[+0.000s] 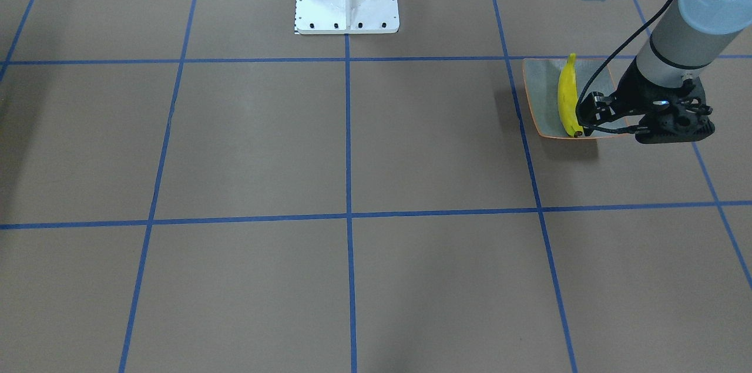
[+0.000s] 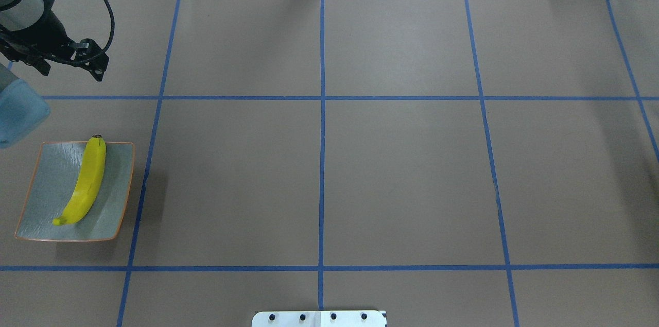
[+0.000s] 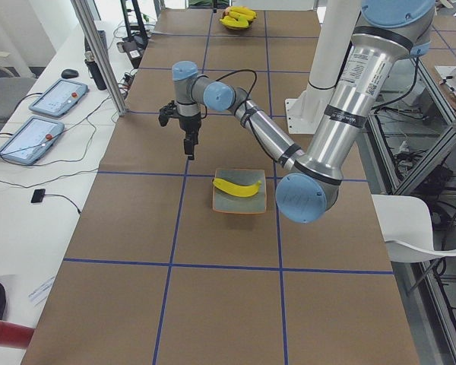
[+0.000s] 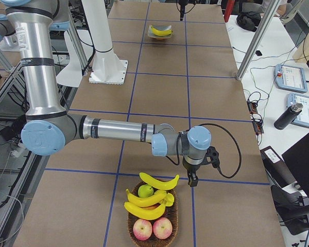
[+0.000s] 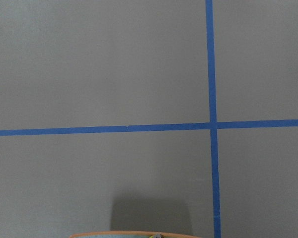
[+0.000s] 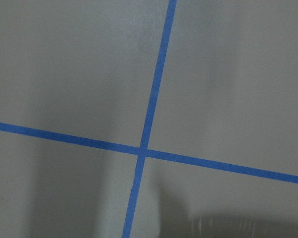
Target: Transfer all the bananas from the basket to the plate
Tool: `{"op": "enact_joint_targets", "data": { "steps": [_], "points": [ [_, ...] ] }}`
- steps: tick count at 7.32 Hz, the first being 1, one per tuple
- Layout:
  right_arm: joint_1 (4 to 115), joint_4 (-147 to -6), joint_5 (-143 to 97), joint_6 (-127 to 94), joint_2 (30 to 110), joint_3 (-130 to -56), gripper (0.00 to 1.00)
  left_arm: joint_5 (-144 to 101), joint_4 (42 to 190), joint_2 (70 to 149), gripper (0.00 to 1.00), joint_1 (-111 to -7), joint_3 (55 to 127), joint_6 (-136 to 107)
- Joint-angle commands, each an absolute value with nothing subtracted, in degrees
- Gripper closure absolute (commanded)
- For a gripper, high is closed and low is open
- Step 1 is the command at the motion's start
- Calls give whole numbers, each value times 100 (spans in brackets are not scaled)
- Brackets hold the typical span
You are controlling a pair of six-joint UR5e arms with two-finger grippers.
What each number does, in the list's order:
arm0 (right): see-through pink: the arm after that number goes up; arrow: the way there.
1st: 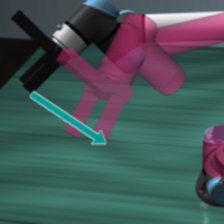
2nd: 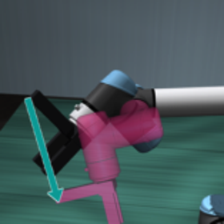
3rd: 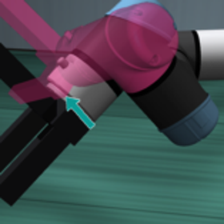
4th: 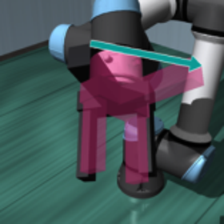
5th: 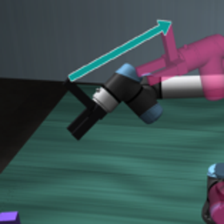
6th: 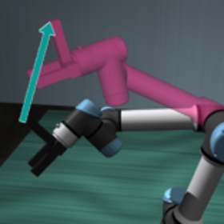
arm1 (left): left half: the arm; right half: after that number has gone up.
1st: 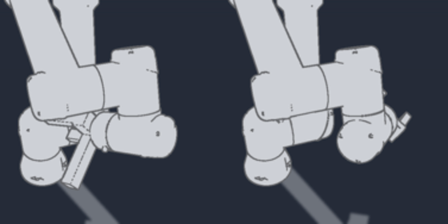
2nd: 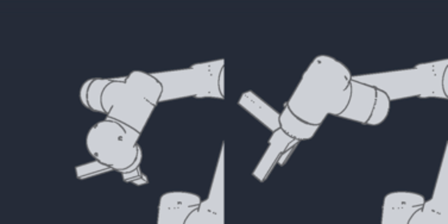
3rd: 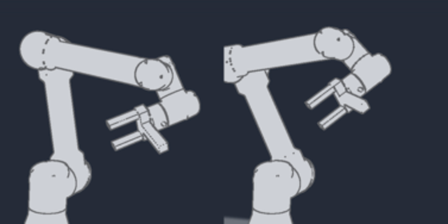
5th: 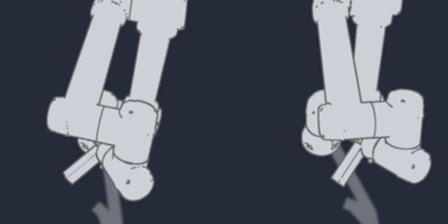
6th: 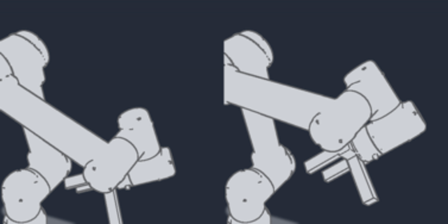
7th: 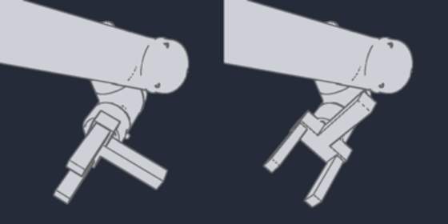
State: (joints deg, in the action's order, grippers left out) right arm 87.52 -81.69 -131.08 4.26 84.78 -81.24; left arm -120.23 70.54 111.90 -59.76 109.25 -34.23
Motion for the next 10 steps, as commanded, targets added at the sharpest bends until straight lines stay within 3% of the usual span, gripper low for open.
{"op": "enact_joint_targets", "data": {
  "steps": [1,2,10],
  "points": [
    [8929,-8217,-13113,500,8858,-8645,0,-12032,7058,11206,0,-5977,10942,-3428],
    [8930,-8226,-13035,605,9207,-8909,0,-12093,7075,11223,0,-5977,10942,-3428],
    [10011,-8323,-13358,1283,10063,-8288,0,-12437,7435,11224,0,-5950,10978,-3568]
  ]
}}
